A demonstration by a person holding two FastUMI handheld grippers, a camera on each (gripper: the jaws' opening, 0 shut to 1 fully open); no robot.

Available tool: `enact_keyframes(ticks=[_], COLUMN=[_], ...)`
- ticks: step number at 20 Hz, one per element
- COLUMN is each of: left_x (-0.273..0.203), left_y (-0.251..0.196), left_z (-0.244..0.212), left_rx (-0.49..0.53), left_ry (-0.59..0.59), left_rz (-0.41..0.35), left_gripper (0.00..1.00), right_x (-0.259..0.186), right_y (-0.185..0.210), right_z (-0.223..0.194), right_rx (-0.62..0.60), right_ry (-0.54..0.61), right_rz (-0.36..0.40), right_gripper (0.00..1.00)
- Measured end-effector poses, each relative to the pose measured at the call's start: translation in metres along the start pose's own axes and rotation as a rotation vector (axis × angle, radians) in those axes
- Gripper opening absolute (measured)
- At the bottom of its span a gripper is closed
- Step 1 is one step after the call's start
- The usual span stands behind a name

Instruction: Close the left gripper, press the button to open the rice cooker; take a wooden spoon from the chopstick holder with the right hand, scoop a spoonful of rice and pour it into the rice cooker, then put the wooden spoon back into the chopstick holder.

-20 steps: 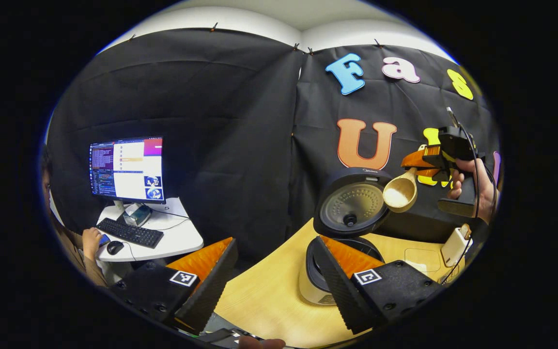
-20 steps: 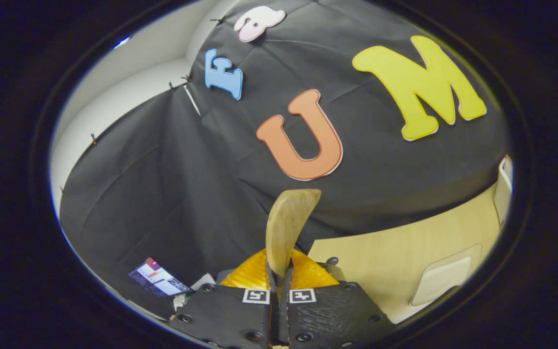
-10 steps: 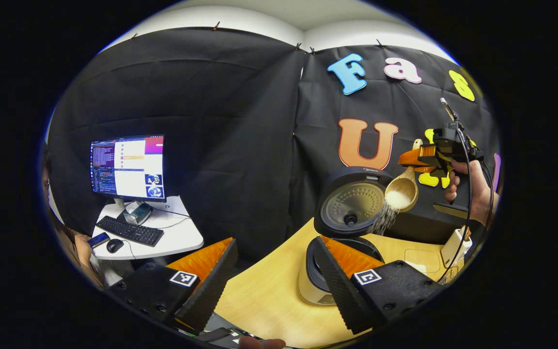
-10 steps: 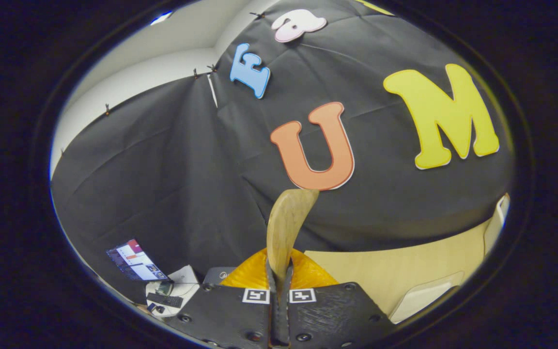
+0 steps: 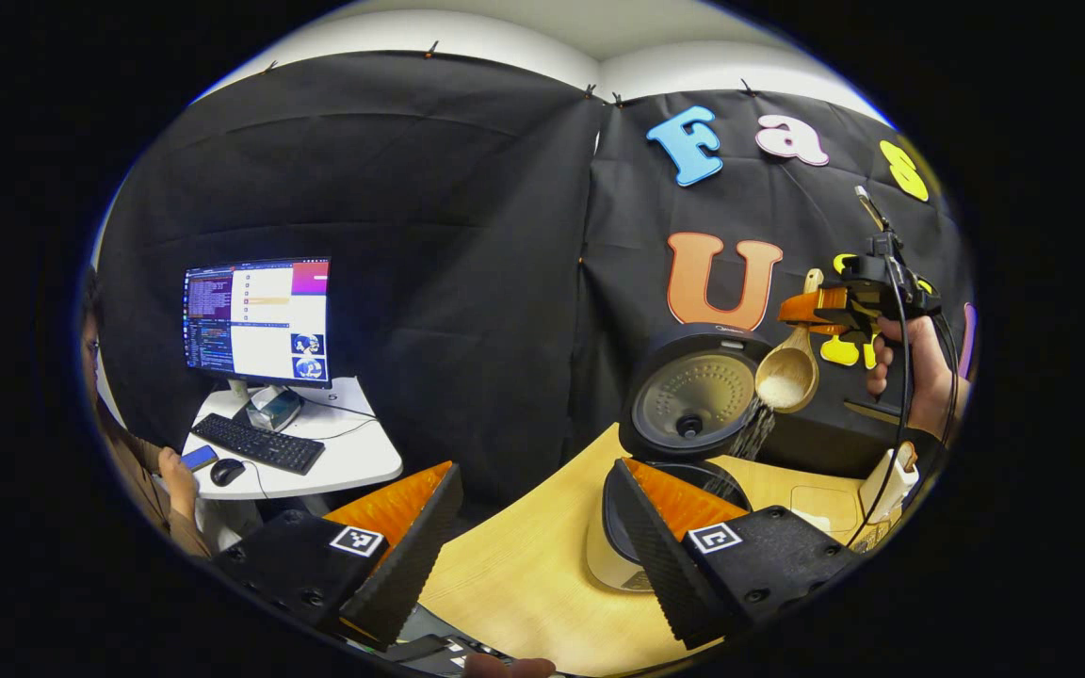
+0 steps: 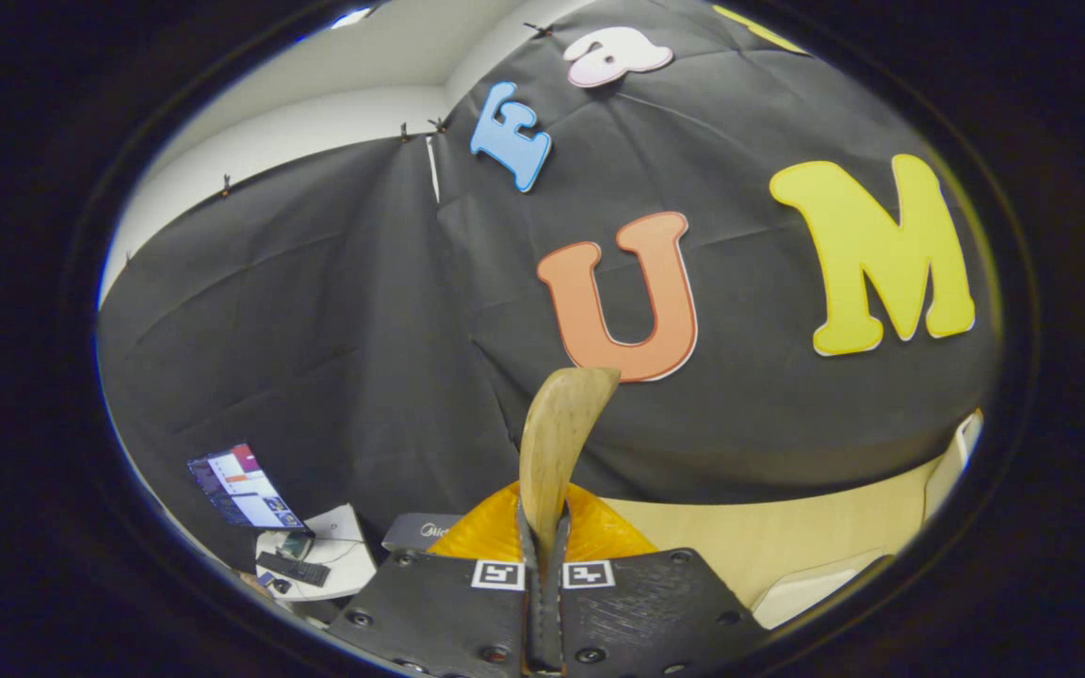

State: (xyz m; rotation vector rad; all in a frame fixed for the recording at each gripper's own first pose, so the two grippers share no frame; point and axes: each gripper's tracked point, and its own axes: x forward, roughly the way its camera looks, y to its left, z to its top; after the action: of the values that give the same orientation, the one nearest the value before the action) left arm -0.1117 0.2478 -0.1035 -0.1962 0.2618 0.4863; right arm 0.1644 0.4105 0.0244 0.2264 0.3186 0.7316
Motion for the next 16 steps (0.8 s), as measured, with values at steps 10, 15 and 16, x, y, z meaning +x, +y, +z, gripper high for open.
enact_keyframes(ticks=[10, 15, 16], left_x=[-0.001, -0.001, -0.002], left_y=[0.008, 0.011, 0.012], left_z=[-0.004, -0.006, -0.006], left_rx=[-0.014, -0.025, -0.025], left_ry=[0.0, 0.004, 0.003], left_rz=[0.011, 0.017, 0.019], left_gripper=[1.0, 1.0, 1.0], right_x=[0.005, 0.007, 0.007], right_y=[0.008, 0.014, 0.015], right_z=[0.0, -0.001, -0.002], right_rx=[-0.083, -0.128, -0.142], right_ry=[-0.015, -0.025, -0.029], right_rz=[-0.003, -0.002, -0.002], right_gripper=[0.0, 0.0, 0.0])
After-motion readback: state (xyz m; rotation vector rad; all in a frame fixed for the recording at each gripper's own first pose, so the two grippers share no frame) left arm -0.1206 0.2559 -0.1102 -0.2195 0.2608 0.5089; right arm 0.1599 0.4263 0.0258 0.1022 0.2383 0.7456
